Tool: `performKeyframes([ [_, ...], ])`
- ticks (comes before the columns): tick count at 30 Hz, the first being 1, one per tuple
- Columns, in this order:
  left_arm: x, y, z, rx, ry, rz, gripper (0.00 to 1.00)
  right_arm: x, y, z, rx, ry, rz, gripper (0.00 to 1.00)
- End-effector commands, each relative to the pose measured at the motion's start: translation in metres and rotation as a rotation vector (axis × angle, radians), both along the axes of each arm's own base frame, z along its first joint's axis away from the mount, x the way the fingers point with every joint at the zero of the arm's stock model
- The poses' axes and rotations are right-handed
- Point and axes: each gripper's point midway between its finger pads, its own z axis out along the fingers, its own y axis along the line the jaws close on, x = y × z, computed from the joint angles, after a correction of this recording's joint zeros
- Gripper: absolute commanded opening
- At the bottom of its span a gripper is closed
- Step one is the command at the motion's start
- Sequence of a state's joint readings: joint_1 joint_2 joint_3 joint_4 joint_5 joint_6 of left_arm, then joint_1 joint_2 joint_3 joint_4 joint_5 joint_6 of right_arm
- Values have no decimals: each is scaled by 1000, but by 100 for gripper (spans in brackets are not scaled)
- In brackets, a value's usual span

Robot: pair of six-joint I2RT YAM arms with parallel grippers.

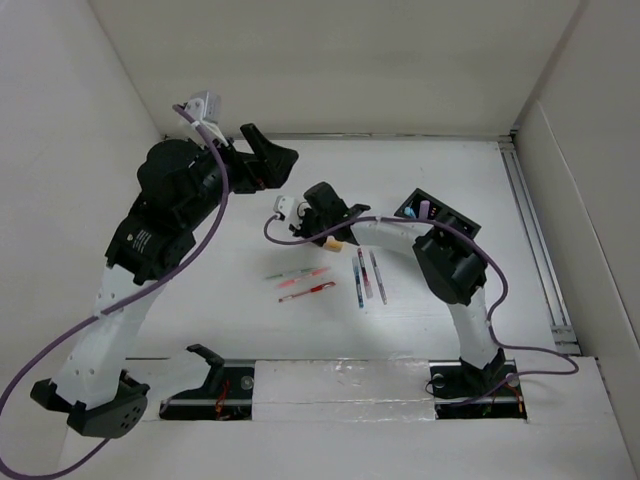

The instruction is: Organize the desk

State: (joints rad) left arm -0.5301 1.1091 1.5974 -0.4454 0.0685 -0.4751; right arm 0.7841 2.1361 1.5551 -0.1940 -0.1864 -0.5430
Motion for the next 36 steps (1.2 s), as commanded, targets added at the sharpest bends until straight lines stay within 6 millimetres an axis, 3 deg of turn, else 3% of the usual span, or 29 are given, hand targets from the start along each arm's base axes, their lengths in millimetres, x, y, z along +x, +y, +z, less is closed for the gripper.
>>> performKeyframes([
  [1, -2, 15, -10, 26, -15, 58, 97, 16, -7, 56, 102, -83, -39, 0],
  [4, -6, 18, -23, 34, 1, 59, 97, 27, -12, 115, 212, -178, -48, 0],
  [5, -7, 16, -27, 37, 10, 51, 97, 29, -22, 152, 262, -232, -62, 0],
  [7, -8, 13, -30, 32, 17, 35, 97, 38, -44, 189, 317, -284, -117, 0],
  [8, -10, 11, -34, 33, 23, 20, 97, 36, -59, 219, 371, -329, -134, 0],
  [12, -11, 11, -40, 34, 28, 15, 97, 43, -109, 261, 476, -381, -174, 0],
  [13, -11, 11, -40, 34, 28, 17, 97, 44, -115, 260, 465, -370, -184, 0],
  [15, -11, 12, -40, 36, 23, 23, 97, 44, -120, 233, 390, -311, -198, 2],
  [18, -8, 13, -37, 39, 14, 33, 98, 34, -108, 189, 280, -232, -172, 13],
  [22, -7, 11, -35, 41, 17, 23, 98, 44, -101, 128, 171, -156, -205, 57],
  [24, -7, 11, -39, 44, 25, 22, 98, 49, -99, 109, 146, -123, -217, 66],
  [26, -8, 11, -41, 42, 28, 24, 98, 54, -93, 82, 110, -62, -210, 69],
  [29, -8, 14, -43, 47, 33, 36, 98, 53, -80, 62, 98, -5, -179, 69],
  [32, -8, 17, -48, 58, 42, 49, 98, 44, -62, 52, 114, 10, -155, 74],
  [36, -9, 17, -52, 57, 50, 48, 98, 46, -53, 35, 149, 61, -179, 74],
])
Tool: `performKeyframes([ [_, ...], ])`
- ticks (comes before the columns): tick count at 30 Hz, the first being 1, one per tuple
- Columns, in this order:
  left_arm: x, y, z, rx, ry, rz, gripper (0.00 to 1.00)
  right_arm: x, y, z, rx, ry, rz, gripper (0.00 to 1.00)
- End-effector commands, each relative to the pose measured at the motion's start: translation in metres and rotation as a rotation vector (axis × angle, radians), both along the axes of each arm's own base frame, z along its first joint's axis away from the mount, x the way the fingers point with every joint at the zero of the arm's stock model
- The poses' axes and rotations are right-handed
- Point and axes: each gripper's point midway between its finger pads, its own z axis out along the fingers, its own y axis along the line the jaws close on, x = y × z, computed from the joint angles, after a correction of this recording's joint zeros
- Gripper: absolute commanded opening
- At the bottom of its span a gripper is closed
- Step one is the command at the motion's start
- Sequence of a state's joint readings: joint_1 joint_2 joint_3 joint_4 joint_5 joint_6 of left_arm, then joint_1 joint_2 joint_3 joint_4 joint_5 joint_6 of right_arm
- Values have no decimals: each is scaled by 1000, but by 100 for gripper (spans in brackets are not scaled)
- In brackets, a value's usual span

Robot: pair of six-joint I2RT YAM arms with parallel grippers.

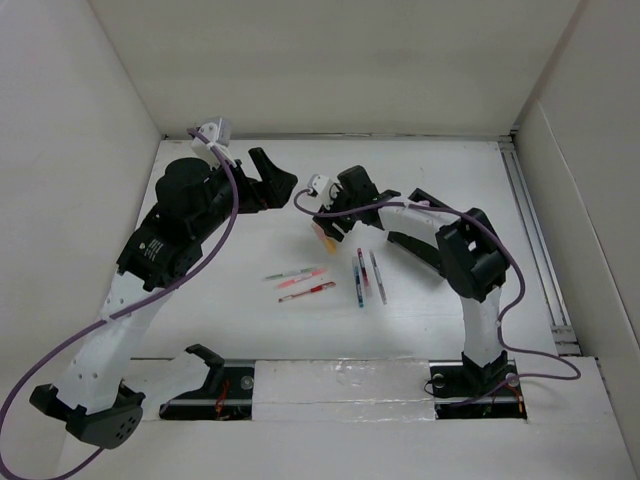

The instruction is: Organize the desk

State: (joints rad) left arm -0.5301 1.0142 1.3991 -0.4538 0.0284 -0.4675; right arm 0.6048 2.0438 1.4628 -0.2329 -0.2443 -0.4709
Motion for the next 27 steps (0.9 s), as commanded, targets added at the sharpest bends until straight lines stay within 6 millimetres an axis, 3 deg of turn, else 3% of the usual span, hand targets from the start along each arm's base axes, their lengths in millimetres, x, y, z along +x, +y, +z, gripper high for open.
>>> performKeyframes([
  [1, -2, 4, 8, -10, -40, 6, 98, 13, 32, 25, 121, -35, 4, 74],
  [5, -2, 5, 9, -6, -42, 13, 98, 17, 34, 23, 158, -10, -12, 71],
  [7, -2, 7, 10, -2, -46, 18, 98, 23, 26, 47, 162, -82, -56, 65],
  [9, -2, 7, 9, -2, -45, 16, 98, 20, 31, 51, 171, -92, -45, 65],
  [20, -3, 7, 10, 1, -57, 13, 98, 19, 22, 2, 85, 13, -150, 69],
  [27, -3, 6, 6, 4, -48, 9, 98, 20, 31, -8, 97, 39, -167, 66],
])
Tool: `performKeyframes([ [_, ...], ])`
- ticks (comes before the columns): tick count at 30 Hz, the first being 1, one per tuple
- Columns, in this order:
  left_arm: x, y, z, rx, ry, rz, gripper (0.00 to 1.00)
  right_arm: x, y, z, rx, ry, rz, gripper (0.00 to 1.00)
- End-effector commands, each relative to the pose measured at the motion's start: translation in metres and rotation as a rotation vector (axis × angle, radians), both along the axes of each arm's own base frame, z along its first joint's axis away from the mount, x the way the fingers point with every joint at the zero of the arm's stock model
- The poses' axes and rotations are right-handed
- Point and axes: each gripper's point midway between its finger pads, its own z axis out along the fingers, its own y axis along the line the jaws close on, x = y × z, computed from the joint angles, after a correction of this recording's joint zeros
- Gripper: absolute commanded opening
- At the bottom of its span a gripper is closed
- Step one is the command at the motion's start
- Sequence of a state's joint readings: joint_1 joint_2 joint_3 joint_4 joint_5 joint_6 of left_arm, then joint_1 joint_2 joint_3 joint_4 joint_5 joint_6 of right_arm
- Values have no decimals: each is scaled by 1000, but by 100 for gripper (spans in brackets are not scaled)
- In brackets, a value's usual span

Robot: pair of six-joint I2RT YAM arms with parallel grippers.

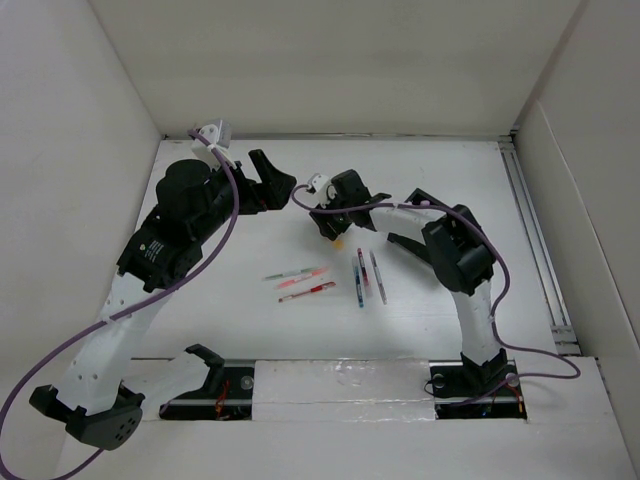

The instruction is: Organize the desk

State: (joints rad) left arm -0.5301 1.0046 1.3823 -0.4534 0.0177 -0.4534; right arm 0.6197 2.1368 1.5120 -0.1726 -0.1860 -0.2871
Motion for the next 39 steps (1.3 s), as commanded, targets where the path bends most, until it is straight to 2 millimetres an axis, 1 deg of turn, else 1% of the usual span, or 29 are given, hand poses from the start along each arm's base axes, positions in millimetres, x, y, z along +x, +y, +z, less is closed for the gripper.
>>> performKeyframes([
  [1, -3, 3, 10, -13, -46, 1, 98, 5, 20, 12, 35, -27, -15, 62],
  [3, -3, 3, 10, -15, -45, 1, 98, 8, 18, 11, 25, -32, -39, 59],
  [5, -4, 4, 12, -18, -50, 3, 98, 7, 23, 8, 27, -25, -42, 54],
  [6, -4, 4, 12, -16, -51, 3, 98, 6, 21, 5, 17, -16, -48, 51],
  [7, -5, 5, 12, -15, -49, 3, 98, 7, 21, 4, 17, -16, -55, 43],
  [9, -5, 6, 12, -13, -50, 7, 98, 6, 20, -2, 10, -5, -62, 33],
  [10, -6, 7, 12, -12, -52, 8, 98, 5, 19, -5, 6, 2, -64, 20],
  [11, -6, 7, 12, -11, -52, 6, 98, 5, 19, -5, 2, 7, -64, 14],
  [13, -7, 7, 14, -11, -56, 6, 98, 2, 17, 3, 15, -5, -64, 1],
  [15, -7, 8, 14, -10, -58, 7, 98, 4, 25, 25, 86, -55, -46, 0],
  [16, -7, 7, 15, -11, -59, 6, 98, 1, 27, 46, 125, -87, -35, 0],
  [18, -6, 7, 15, -12, -61, 7, 98, 0, 37, 78, 201, -138, 11, 0],
  [19, -5, 6, 16, -14, -64, 6, 98, 4, 37, 111, 260, -202, 24, 0],
  [20, -4, 5, 16, -14, -63, 4, 98, 4, 38, 130, 303, -226, 51, 0],
  [21, -4, 5, 19, -16, -69, 3, 98, 4, 36, 144, 327, -243, 61, 0],
  [22, -4, 5, 19, -14, -70, 4, 98, 3, 27, 172, 359, -282, 65, 0],
  [24, -3, 4, 20, -15, -69, -1, 98, -2, 17, 202, 408, -326, 84, 0],
  [25, -4, 4, 21, -16, -71, -1, 98, -4, 9, 215, 427, -347, 80, 0],
  [26, -3, 4, 20, -14, -68, -1, 98, -7, -10, 237, 460, -392, 76, 0],
  [27, -2, 3, 19, -13, -67, -1, 98, -8, -22, 248, 474, -418, 69, 0],
  [28, -3, 3, 20, -19, -71, -6, 98, -12, -44, 266, 505, -457, 69, 0],
  [29, -4, 2, 20, -19, -69, -11, 98, -11, -58, 271, 508, -483, 45, 0],
  [31, -3, -1, 21, -27, -77, -23, 98, -12, -80, 282, 537, -535, 42, 0],
  [32, -4, -3, 22, -37, -77, -35, 98, -8, -99, 289, 554, -576, 37, 0],
  [33, -4, -5, 21, -42, -74, -39, 98, -10, -108, 283, 554, -577, 39, 0],
  [35, -3, -8, 22, -50, -80, -48, 98, -10, -122, 279, 570, -577, 51, 0],
  [36, -2, -9, 23, -58, -77, -49, 98, -6, -135, 279, 574, -591, 26, 0],
  [37, -2, -9, 23, -59, -80, -49, 98, -8, -141, 265, 585, -561, 4, 0],
  [39, -2, -9, 24, -61, -80, -51, 98, -8, -151, 267, 606, -595, -4, 0],
])
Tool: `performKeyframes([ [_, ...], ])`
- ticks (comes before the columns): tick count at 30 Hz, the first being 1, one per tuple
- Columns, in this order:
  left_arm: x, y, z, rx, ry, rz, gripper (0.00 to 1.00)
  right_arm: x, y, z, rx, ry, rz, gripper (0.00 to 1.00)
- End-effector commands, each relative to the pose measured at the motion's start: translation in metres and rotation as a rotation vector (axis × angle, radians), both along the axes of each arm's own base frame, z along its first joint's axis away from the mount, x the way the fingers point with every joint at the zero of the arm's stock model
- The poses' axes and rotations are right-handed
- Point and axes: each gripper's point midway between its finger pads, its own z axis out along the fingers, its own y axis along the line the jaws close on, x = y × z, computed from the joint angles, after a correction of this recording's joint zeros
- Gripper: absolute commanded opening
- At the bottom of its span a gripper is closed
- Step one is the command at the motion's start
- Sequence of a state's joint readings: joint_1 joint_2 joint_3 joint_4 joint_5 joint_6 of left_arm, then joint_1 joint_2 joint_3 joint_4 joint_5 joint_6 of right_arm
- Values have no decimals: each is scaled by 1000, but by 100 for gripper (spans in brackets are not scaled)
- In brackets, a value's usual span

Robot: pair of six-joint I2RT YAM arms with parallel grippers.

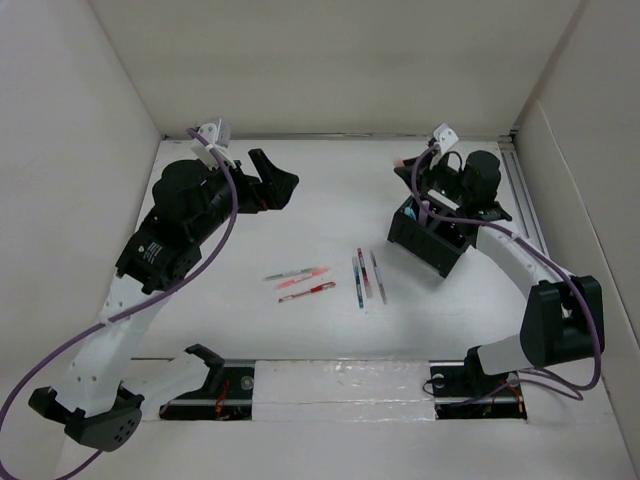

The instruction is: Organize the desk

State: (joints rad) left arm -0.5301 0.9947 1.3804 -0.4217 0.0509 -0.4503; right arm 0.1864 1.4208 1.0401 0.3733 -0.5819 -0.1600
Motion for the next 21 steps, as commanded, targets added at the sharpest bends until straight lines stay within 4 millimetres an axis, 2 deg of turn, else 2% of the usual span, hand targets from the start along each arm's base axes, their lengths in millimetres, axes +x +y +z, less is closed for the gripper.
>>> performKeyframes([
  [1, 1, -4, 15, -40, -49, -16, 98, -9, -5, -5, 55, -33, 56, 0],
  [5, 1, -3, 14, -38, -50, -12, 98, -6, -20, -24, 77, -11, 53, 0],
  [12, 0, 1, 4, -30, -39, 8, 98, -14, -43, -48, 81, 15, -10, 0],
  [15, 0, 2, 3, -28, -38, 11, 98, -16, -53, -53, 79, 24, -37, 9],
  [18, 1, 2, 3, -27, -39, 14, 98, -19, -61, -54, 75, 32, -57, 33],
  [19, 1, 2, 3, -27, -40, 14, 98, -20, -61, -52, 73, 29, -59, 45],
  [21, 1, 2, 5, -24, -46, 13, 98, -22, -63, -50, 64, 36, -72, 55],
])
